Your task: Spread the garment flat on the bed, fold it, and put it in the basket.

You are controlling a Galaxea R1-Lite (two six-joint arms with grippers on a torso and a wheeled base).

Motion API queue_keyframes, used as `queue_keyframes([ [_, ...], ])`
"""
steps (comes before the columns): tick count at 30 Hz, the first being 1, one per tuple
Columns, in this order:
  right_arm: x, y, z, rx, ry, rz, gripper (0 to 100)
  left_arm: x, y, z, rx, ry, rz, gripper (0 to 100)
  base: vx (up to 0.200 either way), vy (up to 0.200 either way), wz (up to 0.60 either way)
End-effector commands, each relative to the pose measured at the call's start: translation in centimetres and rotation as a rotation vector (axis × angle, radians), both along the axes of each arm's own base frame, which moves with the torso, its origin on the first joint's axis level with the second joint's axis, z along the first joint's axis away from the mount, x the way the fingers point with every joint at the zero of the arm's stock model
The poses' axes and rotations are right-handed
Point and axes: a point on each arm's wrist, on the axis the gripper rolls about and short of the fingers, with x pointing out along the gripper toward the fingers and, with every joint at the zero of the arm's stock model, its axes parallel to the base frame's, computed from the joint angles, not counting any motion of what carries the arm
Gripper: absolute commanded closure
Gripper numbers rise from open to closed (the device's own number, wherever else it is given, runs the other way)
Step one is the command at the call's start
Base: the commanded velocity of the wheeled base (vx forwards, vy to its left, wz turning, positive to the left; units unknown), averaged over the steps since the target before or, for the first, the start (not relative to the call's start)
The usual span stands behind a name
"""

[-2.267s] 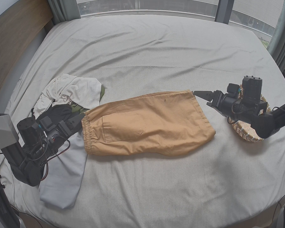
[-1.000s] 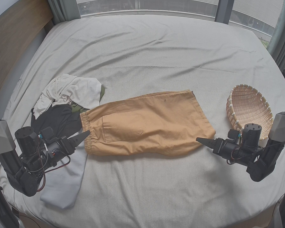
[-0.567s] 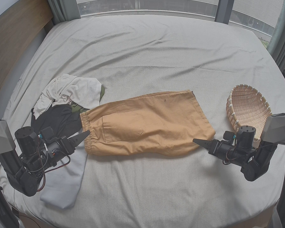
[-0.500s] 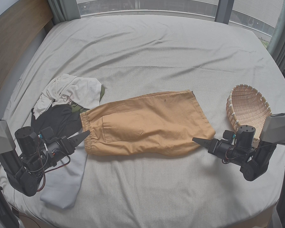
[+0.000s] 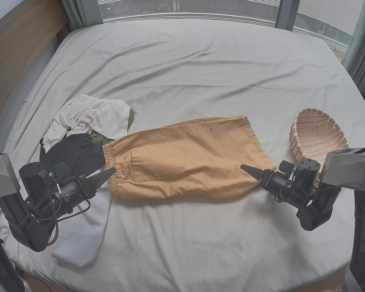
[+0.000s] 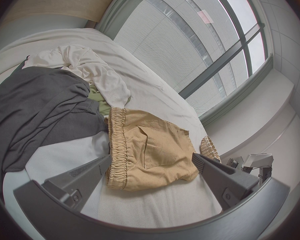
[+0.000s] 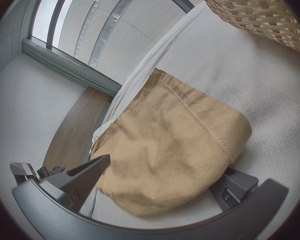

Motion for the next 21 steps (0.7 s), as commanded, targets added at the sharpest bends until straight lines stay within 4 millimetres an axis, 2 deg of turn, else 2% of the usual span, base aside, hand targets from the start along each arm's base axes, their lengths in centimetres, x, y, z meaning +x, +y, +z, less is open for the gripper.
queue_keyframes([
  [1, 0.4, 0.4, -0.8, 0.001, 0.011, 0.006, 0, 0.0, -0.1, 0.0, 0.0, -0.001, -0.001, 0, 0.0, 0.0, 0.0],
  [6, 0.5, 0.5, -0.9, 0.002, 0.012, 0.009, 0, 0.0, -0.1, 0.0, 0.0, -0.001, -0.001, 0, 0.0, 0.0, 0.0],
  [7, 0.5, 0.6, -0.9, 0.004, 0.011, 0.01, 100, 0.0, -0.1, 0.0, 0.0, -0.001, -0.001, 0, 0.0, 0.0, 0.0],
  [15, 0.1, 1.2, -1.0, 0.014, 0.027, 0.014, 100, 0.0, -0.1, 0.0, 0.0, -0.002, -0.001, 0, 0.0, 0.0, 0.0],
  [20, -1.6, 2.2, -0.2, 0.008, 0.041, 0.052, 100, 0.1, 0.0, 0.0, 0.0, -0.001, 0.002, 0, 0.0, 0.0, 0.0],
  [21, -2.7, 2.5, 1.0, 0.007, 0.035, 0.068, 100, 0.0, 0.0, -0.1, 0.0, 0.001, 0.003, 0, 0.0, 0.0, 0.0],
])
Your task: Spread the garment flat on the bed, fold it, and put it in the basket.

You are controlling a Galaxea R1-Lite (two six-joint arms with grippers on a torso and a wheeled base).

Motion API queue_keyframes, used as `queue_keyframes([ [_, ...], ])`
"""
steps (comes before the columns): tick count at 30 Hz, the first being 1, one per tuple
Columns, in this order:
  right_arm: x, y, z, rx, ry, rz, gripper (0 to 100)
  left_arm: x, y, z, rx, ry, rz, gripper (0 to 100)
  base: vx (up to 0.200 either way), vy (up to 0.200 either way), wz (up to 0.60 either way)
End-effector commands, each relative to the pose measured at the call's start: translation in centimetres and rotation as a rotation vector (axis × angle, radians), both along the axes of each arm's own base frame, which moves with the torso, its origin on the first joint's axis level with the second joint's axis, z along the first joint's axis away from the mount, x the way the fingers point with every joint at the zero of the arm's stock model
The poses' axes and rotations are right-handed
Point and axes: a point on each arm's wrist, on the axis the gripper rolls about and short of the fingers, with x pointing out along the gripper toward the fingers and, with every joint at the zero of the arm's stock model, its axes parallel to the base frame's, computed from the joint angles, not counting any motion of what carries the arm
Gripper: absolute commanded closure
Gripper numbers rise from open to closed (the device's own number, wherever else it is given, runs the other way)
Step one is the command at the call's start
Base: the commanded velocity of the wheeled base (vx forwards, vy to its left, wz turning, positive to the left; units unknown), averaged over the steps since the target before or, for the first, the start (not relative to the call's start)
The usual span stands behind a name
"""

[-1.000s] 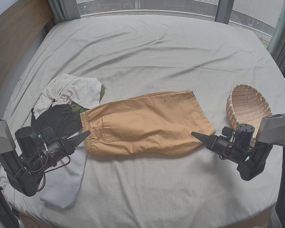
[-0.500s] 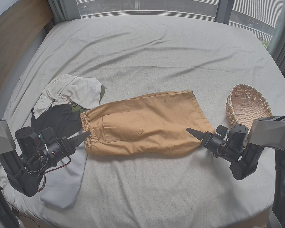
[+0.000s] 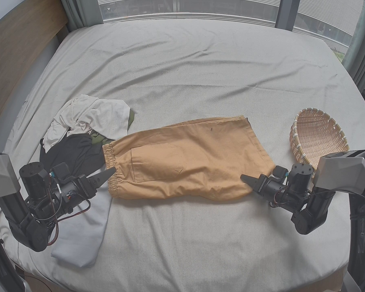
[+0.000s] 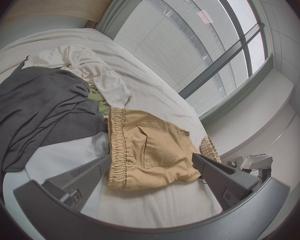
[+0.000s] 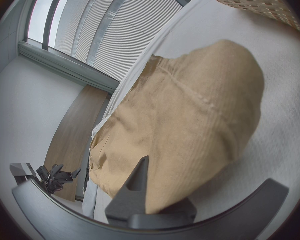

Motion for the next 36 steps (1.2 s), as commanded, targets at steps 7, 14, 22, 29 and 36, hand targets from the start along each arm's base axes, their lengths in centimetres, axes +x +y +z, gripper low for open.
queue_keyframes([
  [7, -4.3, 0.2, 3.1, -0.044, -0.013, 0.051, 100, 0.0, -0.1, -0.3, 0.001, 0.012, -0.004, 0, 0.0, 0.0, 0.0],
  [14, -6.1, -0.4, 3.2, -0.106, -0.006, 0.038, 100, 0.1, 0.0, -0.4, -0.002, 0.014, 0.0, 0, 0.0, 0.0, 0.0],
  [22, -10.1, -1.9, 1.9, -0.249, 0.072, 0.053, 100, 0.1, -0.3, -1.0, 0.001, 0.038, -0.013, 0, 0.0, 0.0, 0.0],
  [29, -12.1, -3.4, 2.2, -0.272, 0.116, 0.034, 100, 0.0, -1.1, -1.2, 0.004, 0.048, -0.039, 0, 0.0, 0.0, 0.0],
  [36, -12.3, -3.9, 2.0, -0.274, 0.133, 0.019, 100, 0.0, -1.3, -1.7, 0.01, 0.062, -0.041, 0, 0.0, 0.0, 0.0],
])
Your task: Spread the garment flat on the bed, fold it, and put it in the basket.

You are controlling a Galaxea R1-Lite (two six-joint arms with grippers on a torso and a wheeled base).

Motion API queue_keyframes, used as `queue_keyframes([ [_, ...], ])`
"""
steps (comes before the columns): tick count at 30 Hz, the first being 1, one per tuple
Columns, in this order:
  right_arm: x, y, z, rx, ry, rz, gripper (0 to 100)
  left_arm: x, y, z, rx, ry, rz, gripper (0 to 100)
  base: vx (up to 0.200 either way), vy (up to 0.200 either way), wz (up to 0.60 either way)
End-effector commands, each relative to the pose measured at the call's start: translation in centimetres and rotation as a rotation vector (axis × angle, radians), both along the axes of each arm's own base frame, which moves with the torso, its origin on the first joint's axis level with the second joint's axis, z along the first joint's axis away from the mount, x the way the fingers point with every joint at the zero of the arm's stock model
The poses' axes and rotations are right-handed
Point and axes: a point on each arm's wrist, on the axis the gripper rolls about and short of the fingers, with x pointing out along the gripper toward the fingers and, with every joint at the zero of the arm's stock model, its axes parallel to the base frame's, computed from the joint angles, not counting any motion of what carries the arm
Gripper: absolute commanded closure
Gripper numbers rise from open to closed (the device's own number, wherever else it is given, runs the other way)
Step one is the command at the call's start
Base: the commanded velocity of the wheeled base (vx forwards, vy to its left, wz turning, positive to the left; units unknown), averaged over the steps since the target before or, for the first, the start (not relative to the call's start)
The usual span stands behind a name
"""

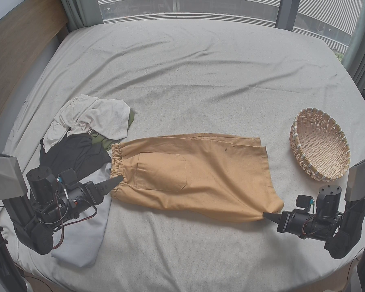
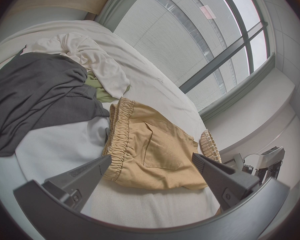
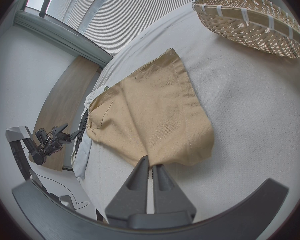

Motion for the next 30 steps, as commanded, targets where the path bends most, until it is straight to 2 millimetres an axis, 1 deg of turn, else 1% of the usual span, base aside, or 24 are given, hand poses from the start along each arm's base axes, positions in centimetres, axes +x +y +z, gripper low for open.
queue_keyframes([
  [1, -0.3, -0.2, 0.2, 0.0, 0.001, -0.006, 100, 0.1, -0.1, -0.3, 0.002, 0.007, -0.003, 0, 0.0, 0.0, 0.0],
  [7, 0.0, -0.6, 0.1, -0.002, 0.0, -0.029, 100, 0.1, -0.1, -0.3, 0.002, 0.007, -0.003, 0, 0.0, 0.0, 0.0],
  [10, 0.1, -1.6, 0.3, -0.003, -0.005, -0.069, 100, 0.1, -0.1, -0.3, 0.002, 0.007, -0.002, 0, 0.0, 0.0, 0.0],
  [12, -0.1, -2.4, 0.5, -0.024, -0.021, -0.09, 100, 0.3, -0.1, -0.8, 0.004, 0.023, 0.001, 0, 0.0, 0.0, 0.0],
  [13, -0.3, -2.8, 0.7, -0.039, -0.029, -0.096, 0, 0.4, 0.0, -1.0, 0.005, 0.029, 0.004, 0, 0.0, 0.0, 0.0],
  [18, -1.3, -4.0, 1.4, -0.063, -0.048, -0.128, 0, 0.6, -0.1, -1.7, 0.01, 0.049, 0.004, 0, 0.0, 0.0, 0.0],
  [23, -1.2, -4.4, 1.6, -0.059, -0.057, -0.144, 0, 0.6, -0.1, -1.7, 0.009, 0.05, 0.004, 0, 0.0, 0.0, 0.0],
  [24, -1.0, -4.3, 1.6, -0.058, -0.06, -0.142, 0, 0.5, -0.1, -1.7, 0.009, 0.051, 0.004, 0, 0.0, 0.0, 0.0],
  [27, 0.2, -4.2, 1.3, -0.048, -0.076, -0.146, 0, 0.6, 0.0, -1.7, 0.009, 0.053, 0.006, 0, 0.0, 0.0, 0.0],
  [28, 0.3, -4.1, 1.3, -0.048, -0.076, -0.144, 0, 0.6, 0.0, -1.7, 0.009, 0.053, 0.006, 0, 0.0, 0.0, 0.0],
  [30, 1.9, -3.9, 0.4, -0.026, -0.064, -0.153, 0, 0.6, -0.1, -1.7, 0.009, 0.053, 0.004, 0, 0.0, 0.0, 0.0],
])
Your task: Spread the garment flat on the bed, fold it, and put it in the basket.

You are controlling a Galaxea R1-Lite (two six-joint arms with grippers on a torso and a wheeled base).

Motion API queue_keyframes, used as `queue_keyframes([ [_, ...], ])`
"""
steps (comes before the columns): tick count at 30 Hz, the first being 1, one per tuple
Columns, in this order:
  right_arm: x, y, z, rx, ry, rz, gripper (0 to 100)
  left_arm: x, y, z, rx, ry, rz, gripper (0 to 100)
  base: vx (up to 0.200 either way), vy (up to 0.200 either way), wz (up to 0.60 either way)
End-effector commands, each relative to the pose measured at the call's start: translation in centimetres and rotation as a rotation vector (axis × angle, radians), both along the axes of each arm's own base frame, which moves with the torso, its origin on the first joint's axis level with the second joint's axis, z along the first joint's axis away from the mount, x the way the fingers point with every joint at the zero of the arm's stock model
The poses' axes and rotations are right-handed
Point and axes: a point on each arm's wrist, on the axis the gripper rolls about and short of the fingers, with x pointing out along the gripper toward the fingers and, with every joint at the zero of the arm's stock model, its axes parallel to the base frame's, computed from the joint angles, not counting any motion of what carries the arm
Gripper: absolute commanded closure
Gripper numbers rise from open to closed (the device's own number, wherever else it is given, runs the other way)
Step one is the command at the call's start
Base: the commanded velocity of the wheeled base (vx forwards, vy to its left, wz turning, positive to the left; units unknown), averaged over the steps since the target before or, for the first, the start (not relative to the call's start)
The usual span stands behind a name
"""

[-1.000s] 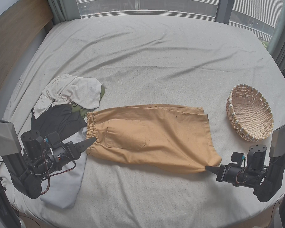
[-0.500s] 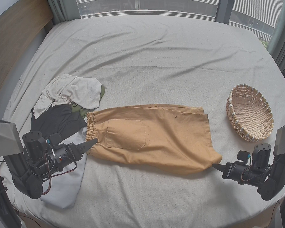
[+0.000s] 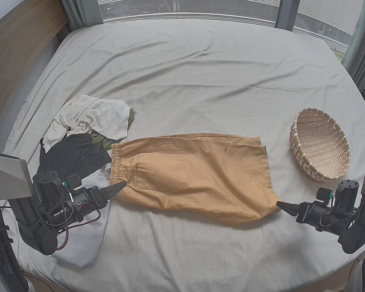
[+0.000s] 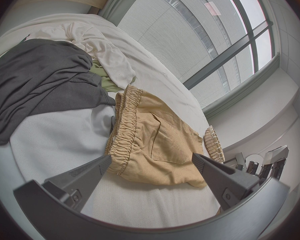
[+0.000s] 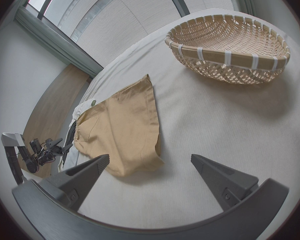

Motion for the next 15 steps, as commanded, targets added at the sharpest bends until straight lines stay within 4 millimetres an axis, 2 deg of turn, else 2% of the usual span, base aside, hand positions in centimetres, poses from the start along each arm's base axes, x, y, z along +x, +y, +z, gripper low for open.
queue_keyframes([
  [1, 2.5, 0.3, -1.3, 0.03, 0.008, -0.009, 0, 0.0, 0.0, -0.1, 0.0, 0.003, 0.0, 0, 0.0, 0.0, 0.0],
  [6, 4.8, 0.7, -2.7, 0.103, 0.032, -0.014, 0, 0.1, 0.1, 0.0, -0.001, -0.002, 0.003, 0, 0.0, 0.0, 0.0],
  [15, 6.7, 3.5, -3.8, 0.17, 0.038, 0.085, 0, 0.1, 0.1, 0.1, -0.002, -0.008, 0.004, 0, 0.0, 0.0, 0.0],
])
